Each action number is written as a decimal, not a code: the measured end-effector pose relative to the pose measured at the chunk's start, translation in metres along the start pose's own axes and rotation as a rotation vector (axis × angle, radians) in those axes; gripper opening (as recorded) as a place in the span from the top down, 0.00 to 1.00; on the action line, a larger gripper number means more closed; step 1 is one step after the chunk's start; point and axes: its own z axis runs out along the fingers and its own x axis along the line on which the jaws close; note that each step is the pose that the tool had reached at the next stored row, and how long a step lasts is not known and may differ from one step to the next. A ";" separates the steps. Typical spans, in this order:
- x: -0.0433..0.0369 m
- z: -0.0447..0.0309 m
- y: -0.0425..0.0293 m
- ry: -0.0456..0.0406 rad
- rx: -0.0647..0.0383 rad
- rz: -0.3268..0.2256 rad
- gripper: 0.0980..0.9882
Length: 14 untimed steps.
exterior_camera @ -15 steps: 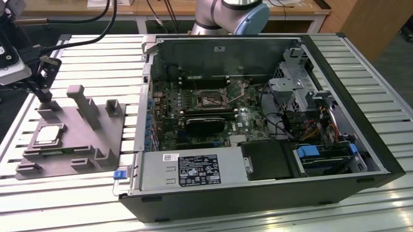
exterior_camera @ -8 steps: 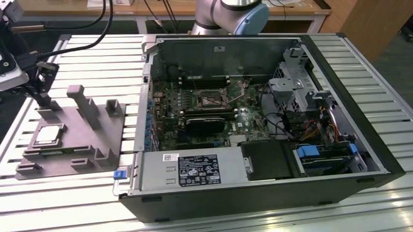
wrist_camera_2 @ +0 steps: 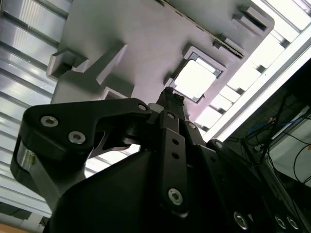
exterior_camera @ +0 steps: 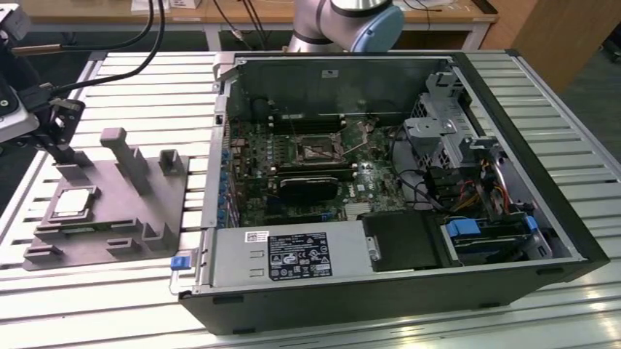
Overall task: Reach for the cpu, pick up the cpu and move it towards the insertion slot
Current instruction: 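Pick up the cpu and move it towards the insertion slot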
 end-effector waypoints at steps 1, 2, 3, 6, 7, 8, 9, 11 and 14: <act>0.0016 0.0009 0.0000 -0.0025 0.000 0.000 0.99; 0.0032 0.0018 0.0000 -0.0058 0.000 0.000 0.99; 0.0047 0.0028 0.0000 -0.0091 0.000 0.000 0.99; 0.0094 0.0056 0.0000 -0.0211 0.000 -0.001 0.99; 0.0110 0.0063 0.0000 -0.0257 0.000 -0.001 0.99; 0.0126 0.0070 -0.0001 -0.0300 0.001 -0.001 0.99; 0.0143 0.0078 -0.0001 -0.0343 0.001 -0.002 0.99; 0.0181 0.0096 0.0000 -0.0421 0.001 -0.002 0.99; 0.0241 0.0128 0.0000 -0.0513 0.001 -0.002 0.99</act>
